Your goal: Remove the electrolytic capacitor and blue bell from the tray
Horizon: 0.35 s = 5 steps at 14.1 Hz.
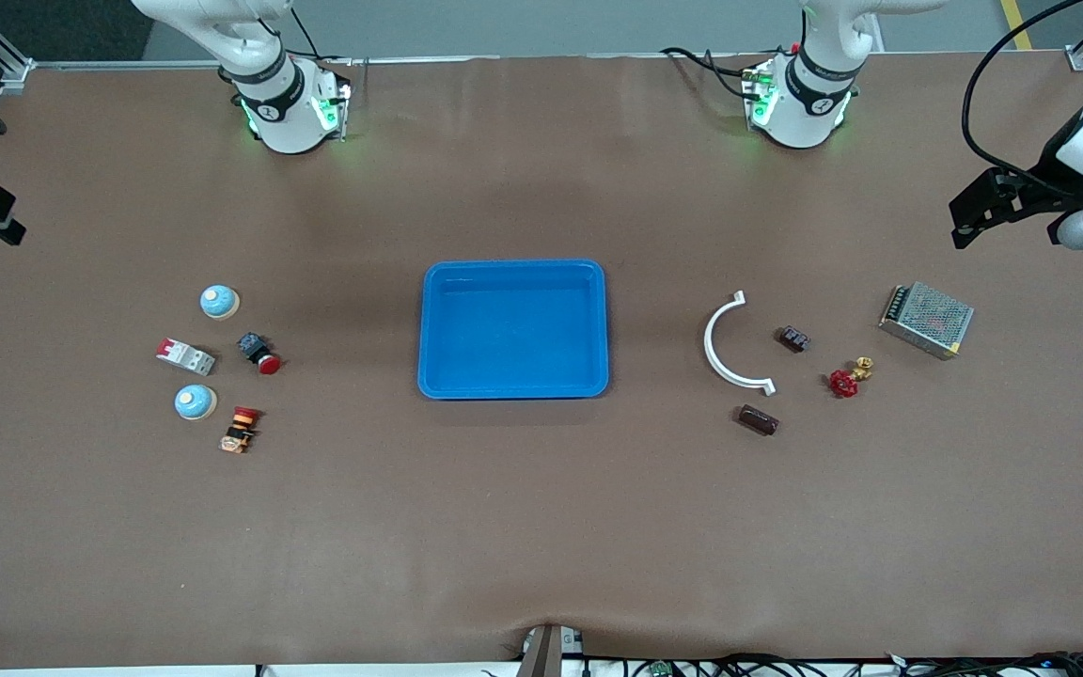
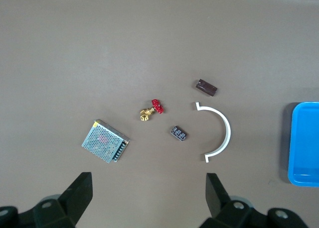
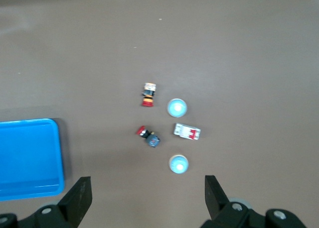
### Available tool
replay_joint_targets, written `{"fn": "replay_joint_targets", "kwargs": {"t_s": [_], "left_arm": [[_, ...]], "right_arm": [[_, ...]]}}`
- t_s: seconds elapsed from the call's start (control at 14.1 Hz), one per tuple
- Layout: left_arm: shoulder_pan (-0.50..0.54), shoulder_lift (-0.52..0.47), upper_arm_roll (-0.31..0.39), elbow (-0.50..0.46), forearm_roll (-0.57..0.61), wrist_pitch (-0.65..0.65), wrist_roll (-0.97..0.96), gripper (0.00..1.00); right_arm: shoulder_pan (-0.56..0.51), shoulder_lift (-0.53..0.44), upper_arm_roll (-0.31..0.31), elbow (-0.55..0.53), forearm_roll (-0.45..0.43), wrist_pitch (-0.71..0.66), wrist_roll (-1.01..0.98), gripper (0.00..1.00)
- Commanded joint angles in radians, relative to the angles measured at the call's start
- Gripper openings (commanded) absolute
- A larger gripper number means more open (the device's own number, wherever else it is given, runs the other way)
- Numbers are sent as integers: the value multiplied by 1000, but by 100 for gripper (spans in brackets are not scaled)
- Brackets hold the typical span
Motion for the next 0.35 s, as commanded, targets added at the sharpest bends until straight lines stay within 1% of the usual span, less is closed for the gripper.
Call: {"fn": "replay_joint_targets", "kwargs": {"t_s": [0.0,0.28], "left_arm": [[4,-13,5,-1,-21,-11,33,100],[2,-13,3,-3,-19,-12,33,100]], "right_arm": [[2,-33,-2,-115,58,76,5,100],[6,-34,1,-181,63,115,5,100]]}}
